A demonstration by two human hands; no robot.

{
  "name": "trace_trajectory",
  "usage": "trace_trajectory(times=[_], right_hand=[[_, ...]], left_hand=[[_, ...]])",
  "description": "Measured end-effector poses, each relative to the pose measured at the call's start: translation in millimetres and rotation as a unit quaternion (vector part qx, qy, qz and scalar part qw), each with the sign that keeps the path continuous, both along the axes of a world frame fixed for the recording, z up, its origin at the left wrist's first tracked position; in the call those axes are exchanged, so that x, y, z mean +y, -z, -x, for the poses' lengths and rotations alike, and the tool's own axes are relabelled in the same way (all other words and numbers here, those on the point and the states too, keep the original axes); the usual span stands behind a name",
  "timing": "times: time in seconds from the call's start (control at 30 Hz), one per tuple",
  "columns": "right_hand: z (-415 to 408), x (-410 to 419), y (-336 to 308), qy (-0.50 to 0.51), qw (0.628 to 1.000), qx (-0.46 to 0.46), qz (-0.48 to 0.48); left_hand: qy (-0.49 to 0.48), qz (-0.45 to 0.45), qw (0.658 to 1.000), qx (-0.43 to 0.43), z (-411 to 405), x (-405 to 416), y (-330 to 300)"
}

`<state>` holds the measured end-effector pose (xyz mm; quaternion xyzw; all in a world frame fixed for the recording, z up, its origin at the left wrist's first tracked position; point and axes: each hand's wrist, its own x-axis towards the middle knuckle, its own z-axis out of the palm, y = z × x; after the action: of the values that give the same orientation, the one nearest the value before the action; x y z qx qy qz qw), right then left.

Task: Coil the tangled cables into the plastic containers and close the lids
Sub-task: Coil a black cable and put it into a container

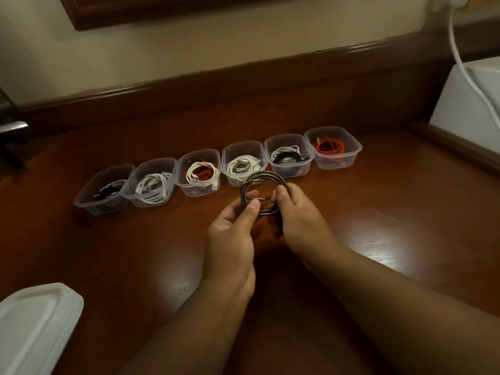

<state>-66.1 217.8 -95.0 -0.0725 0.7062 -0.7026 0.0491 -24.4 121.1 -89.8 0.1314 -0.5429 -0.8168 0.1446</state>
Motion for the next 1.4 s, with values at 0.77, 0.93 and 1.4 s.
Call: trace_trajectory(times=[0.77, 0.93, 1.4], right_hand=[[0, 2, -6, -0.100, 0.975, -0.158, 0.119], [4, 6, -9, -0.080, 0.966, -0.169, 0.180], [3, 10, -7, -0.141, 0.937, -0.140, 0.286]], left_hand=[[0.145, -0.250, 0.957, 0.029, 6, -22, -3], [0.109, -0.108, 0.987, 0.049, 6, -18, -6], [-0.066, 0.075, 0.995, -0.031, 15, -29, 1]])
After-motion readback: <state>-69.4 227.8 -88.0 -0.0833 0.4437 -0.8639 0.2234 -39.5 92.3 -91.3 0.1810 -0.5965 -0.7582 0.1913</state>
